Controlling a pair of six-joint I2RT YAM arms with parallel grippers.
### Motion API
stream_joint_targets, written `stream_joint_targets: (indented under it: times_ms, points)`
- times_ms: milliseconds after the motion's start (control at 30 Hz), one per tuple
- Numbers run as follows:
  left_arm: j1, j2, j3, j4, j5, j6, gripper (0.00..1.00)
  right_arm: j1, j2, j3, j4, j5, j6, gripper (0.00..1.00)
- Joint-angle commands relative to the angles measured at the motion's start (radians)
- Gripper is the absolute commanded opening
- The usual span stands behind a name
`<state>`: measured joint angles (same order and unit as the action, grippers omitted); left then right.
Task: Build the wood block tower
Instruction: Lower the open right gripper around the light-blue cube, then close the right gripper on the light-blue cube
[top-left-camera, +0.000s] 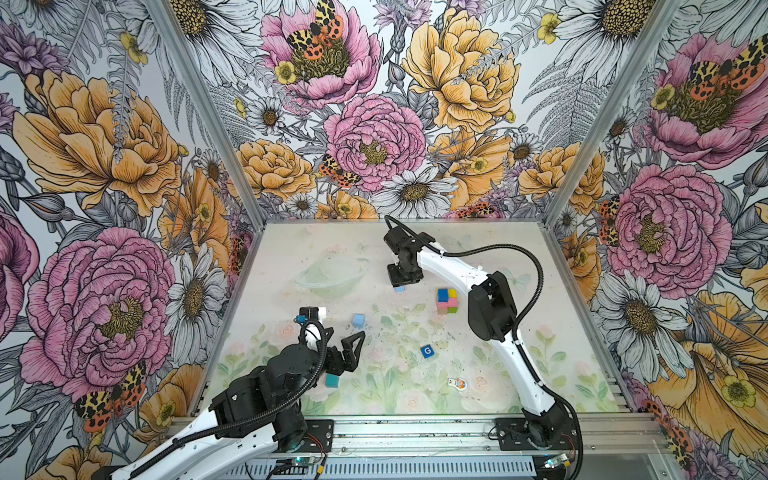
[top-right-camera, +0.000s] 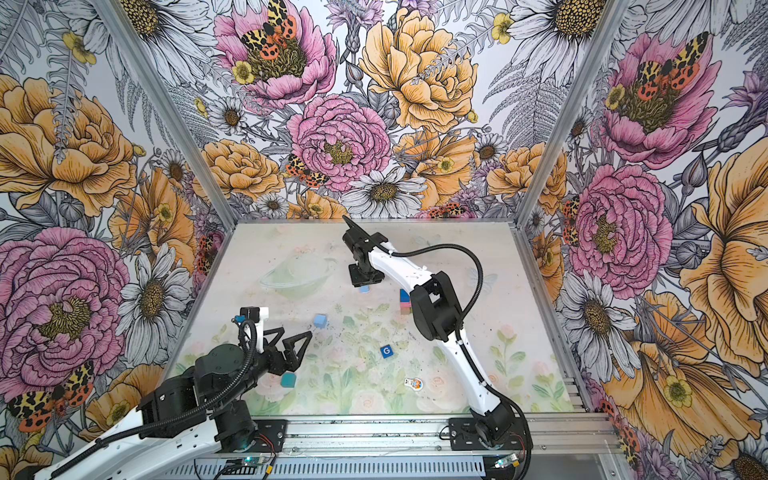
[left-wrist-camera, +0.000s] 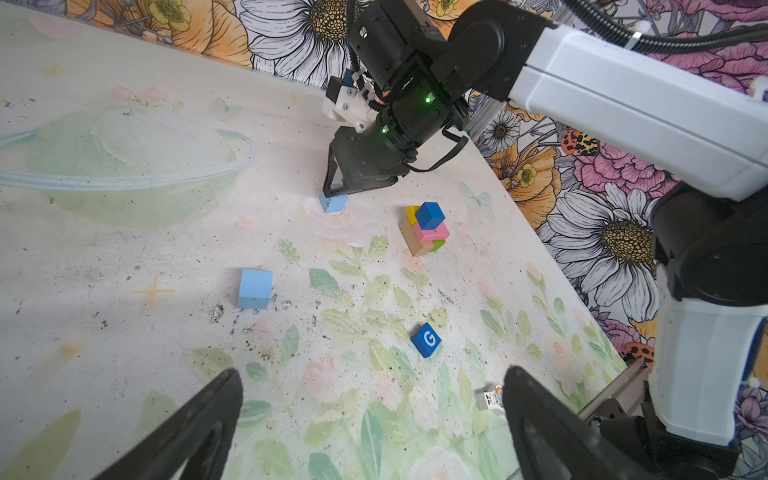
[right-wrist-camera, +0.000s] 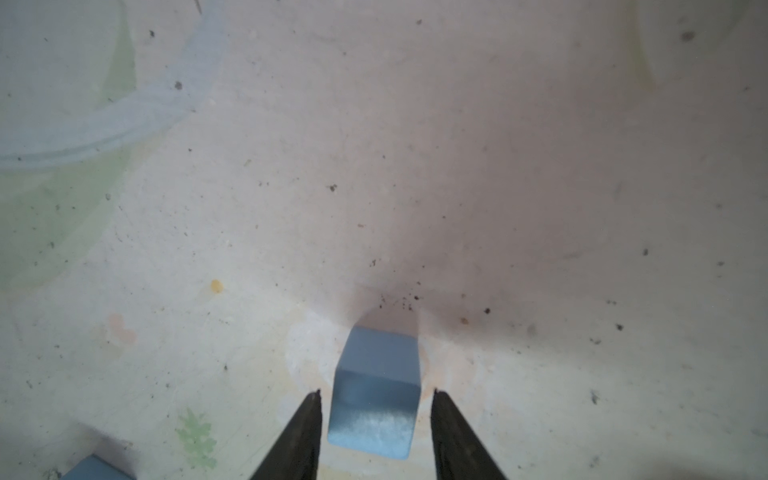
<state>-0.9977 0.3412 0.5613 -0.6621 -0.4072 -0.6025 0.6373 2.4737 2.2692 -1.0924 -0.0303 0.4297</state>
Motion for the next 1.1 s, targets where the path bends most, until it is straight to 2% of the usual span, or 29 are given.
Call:
stream_joint_targets:
  times_ms: [0,300,500,633,933,1067]
  points:
    - [0.008,-0.011,-0.009,0.002,0.004,0.011,0.99,-0.004,0.021,0.029,-0.006,0.02,0.014,0.44]
    - [0.007,-0.009,-0.009,0.003,0.002,0.009,0.99,-0.007,0.04,0.049,-0.006,0.013,0.014,0.42]
    - [0.008,-0.009,-0.01,0.001,-0.001,0.009,0.99,-0.007,0.042,0.067,-0.006,0.001,0.017,0.33]
    - [0.008,-0.01,-0.01,-0.001,-0.001,0.009,0.99,-0.006,0.021,0.067,-0.007,-0.004,0.017,0.31]
    - [0.008,-0.013,-0.011,0.0,0.007,0.006,0.99,-0.006,0.008,0.037,-0.01,-0.003,0.016,0.32]
    - [0.008,-0.027,-0.012,-0.004,0.007,0.005,0.99,-0.005,0.006,0.017,-0.009,0.0,0.023,0.37]
